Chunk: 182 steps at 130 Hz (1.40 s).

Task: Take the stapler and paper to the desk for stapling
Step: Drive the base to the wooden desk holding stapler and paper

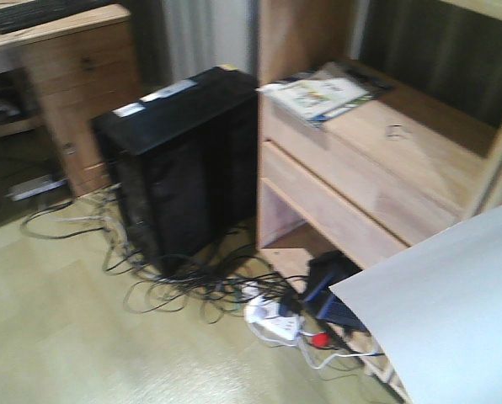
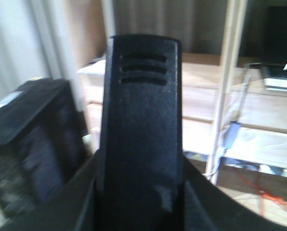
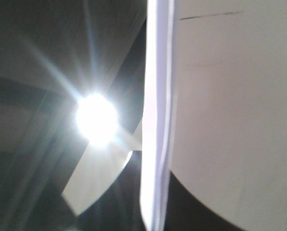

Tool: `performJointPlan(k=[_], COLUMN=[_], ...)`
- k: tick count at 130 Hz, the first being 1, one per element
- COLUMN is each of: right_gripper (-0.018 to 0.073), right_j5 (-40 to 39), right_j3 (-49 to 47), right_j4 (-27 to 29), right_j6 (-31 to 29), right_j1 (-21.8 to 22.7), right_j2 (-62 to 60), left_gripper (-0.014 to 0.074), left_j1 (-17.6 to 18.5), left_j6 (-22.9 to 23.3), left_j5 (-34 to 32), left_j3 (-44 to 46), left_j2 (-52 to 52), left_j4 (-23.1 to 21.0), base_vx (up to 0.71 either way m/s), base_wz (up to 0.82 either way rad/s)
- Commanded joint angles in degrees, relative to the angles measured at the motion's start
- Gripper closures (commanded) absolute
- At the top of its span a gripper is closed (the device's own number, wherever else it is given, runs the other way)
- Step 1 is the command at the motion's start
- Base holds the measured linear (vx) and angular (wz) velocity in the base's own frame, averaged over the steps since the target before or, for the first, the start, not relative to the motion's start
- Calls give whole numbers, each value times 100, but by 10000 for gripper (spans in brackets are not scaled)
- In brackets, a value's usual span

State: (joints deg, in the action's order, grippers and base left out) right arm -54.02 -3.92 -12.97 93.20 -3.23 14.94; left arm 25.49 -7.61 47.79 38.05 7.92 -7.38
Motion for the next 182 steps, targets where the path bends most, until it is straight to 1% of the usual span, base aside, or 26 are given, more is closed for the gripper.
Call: performJointPlan(k=[1,139,182], right_gripper=[566,566,566], right_j5=[-251,-251,-243], right_j3=[-157,-157,-157], right_j4=[-8,-8,-8], right_j6=[-51,-51,-51], right_j1=[43,43,43], right_j2=[50,50,50], left_gripper=[602,602,602], left_j1=[21,21,21], left_j6=[-4,-4,-4], left_j5=[-656,-656,-656], left_j3=[169,169,169], left_j2=[88,88,88], left_j4=[-79,-79,-79], base_vx=[-14,-10,2], base_wz=[55,51,31])
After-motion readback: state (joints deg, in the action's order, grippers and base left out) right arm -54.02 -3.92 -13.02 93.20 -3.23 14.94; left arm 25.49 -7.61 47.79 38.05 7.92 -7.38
